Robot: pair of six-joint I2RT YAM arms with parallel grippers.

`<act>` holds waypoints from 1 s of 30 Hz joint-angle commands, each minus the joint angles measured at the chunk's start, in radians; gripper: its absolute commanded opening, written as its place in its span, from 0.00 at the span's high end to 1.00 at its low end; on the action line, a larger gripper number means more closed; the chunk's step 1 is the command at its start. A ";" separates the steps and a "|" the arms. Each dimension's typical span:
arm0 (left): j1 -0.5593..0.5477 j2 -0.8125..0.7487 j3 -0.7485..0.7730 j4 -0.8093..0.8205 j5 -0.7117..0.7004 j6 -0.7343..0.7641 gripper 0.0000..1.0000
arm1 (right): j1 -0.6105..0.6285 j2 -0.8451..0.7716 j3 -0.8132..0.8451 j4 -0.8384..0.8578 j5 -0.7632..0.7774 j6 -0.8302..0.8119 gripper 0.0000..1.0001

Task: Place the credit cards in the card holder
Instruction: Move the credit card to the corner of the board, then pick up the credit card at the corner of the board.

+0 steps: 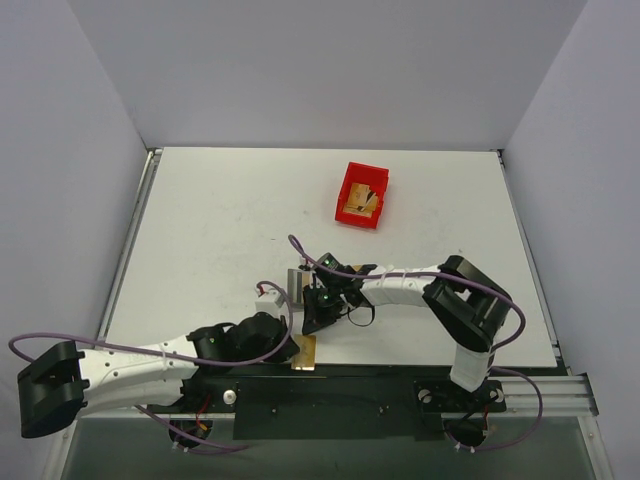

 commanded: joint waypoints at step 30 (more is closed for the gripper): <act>0.178 0.093 0.079 0.058 0.163 0.257 1.00 | 0.256 -0.553 -0.443 0.096 0.369 0.575 0.58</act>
